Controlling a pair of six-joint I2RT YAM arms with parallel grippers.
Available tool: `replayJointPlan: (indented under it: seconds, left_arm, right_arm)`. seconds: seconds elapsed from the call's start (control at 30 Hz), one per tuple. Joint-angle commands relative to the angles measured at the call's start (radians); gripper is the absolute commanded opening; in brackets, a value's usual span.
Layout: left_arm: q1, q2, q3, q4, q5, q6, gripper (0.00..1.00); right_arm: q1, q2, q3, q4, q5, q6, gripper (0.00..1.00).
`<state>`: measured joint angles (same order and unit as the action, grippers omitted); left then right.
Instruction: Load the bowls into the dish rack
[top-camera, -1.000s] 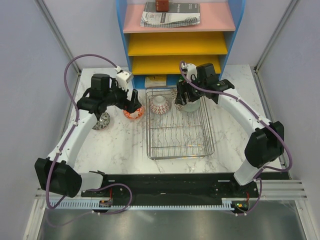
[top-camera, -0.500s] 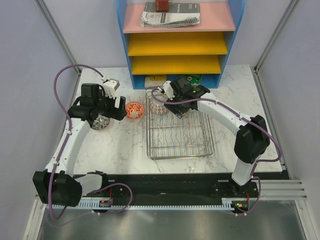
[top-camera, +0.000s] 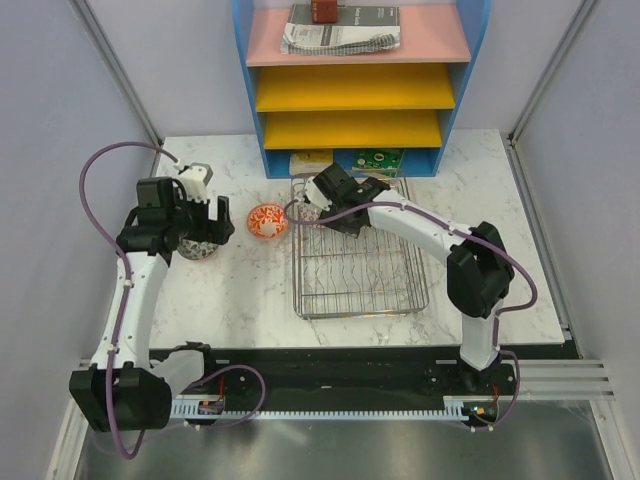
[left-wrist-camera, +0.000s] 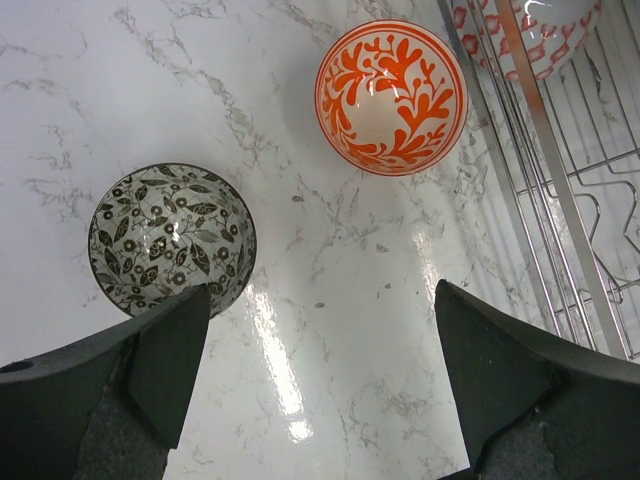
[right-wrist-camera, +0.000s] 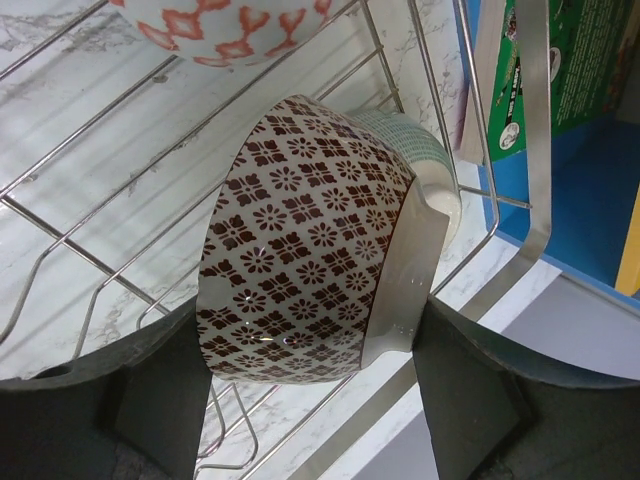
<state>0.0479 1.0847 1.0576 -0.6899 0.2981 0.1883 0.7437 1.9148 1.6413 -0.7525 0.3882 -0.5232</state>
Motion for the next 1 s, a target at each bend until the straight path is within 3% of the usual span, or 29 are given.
replayJointPlan:
  seconds: [0.0,0.97]
  left_arm:
    - [0.024,-0.025,-0.005,-0.003,0.036,0.016,1.00]
    - [0.113,-0.049,-0.071,0.026,0.118,0.056,1.00]
  right_arm:
    - [0.035,0.026,0.061,0.030,0.136,-0.044,0.00]
    - [0.117,0.142,0.029,-0.025,0.222,0.123,0.00]
